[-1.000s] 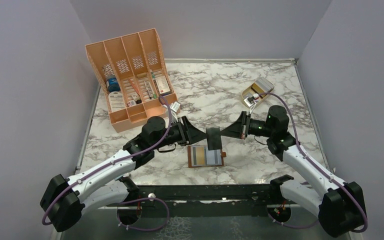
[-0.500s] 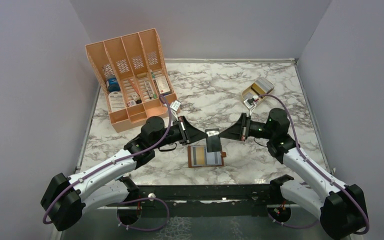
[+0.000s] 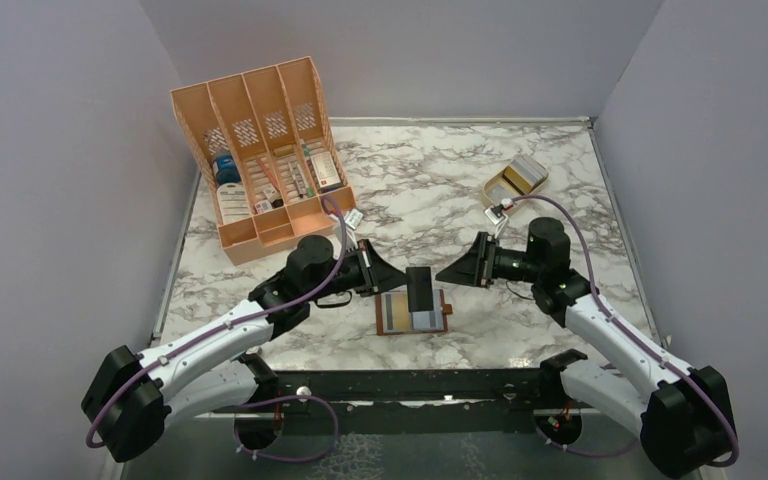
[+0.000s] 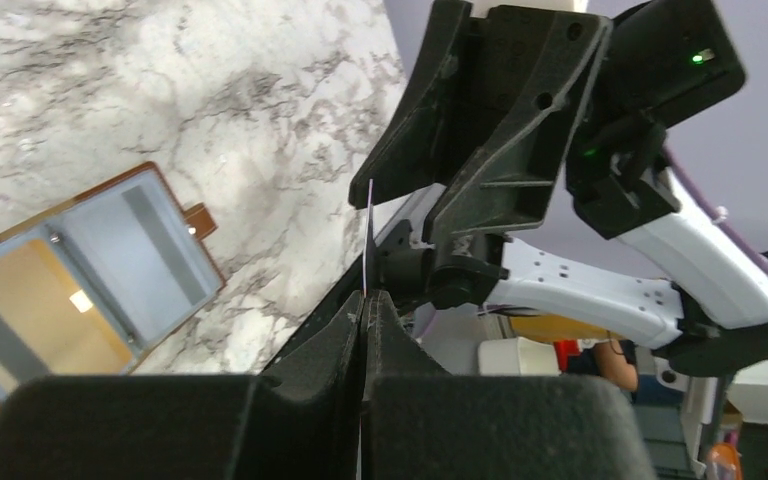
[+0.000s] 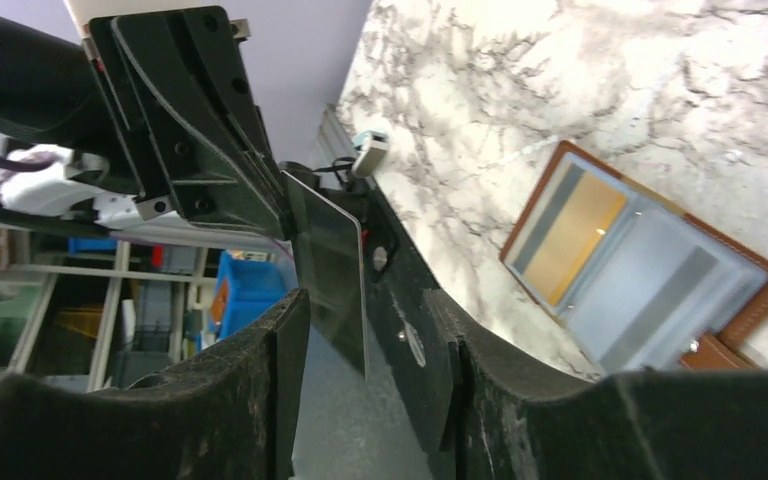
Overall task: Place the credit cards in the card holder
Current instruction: Pick up the credit card from the storage box, then insert the credit card into the card holder.
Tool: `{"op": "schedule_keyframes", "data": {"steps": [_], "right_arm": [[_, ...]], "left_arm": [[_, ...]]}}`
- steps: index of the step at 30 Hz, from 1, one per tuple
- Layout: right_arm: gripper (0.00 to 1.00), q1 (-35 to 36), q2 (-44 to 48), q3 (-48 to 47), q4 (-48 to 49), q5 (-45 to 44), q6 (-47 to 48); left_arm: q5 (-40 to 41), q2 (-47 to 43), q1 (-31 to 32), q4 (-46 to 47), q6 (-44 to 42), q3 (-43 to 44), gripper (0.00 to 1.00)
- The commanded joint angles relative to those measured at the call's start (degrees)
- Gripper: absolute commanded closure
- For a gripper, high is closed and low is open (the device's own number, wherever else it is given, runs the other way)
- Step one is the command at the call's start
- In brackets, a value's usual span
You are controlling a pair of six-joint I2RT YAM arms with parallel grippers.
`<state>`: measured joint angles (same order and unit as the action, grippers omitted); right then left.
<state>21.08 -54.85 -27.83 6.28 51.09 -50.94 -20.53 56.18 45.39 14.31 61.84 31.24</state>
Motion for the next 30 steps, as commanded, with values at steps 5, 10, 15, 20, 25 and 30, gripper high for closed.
{"op": "schedule_keyframes", "data": {"steps": [5,10,15,20,25,30], "right_arm": [[0.51,0.45,-1.85,-2.55,-11.36,-9.33,10.10],[0.51,0.45,-5.90,-4.96,-17.41,-14.47,16.93],[0.52,0.96,-12.07,-6.30,-19.38,-16.87,19.86],[0.56,3.07,-16.70,-7.20,-19.41,-19.41,21.30],[0.60,4.41,-20.52,-7.92,-18.45,-22.24,22.27],[0.61,6.28,-24.14,-9.60,-18.23,-24.35,23.15]], "left_arm": [[9.00,0.36,-0.69,-14.29,-7.16,1.61,1.00],[6.71,2.75,-2.78,-13.43,-7.26,-0.83,1.00],[1.40,7.20,-5.04,-11.13,-8.16,-1.37,1.00],[-0.36,9.69,-5.87,-9.84,-8.89,-1.20,1.00],[-2.59,12.75,-6.01,-7.56,-9.23,-1.18,1.00],[-5.00,16.06,-6.01,-4.34,-8.75,-1.89,1.00]]}}
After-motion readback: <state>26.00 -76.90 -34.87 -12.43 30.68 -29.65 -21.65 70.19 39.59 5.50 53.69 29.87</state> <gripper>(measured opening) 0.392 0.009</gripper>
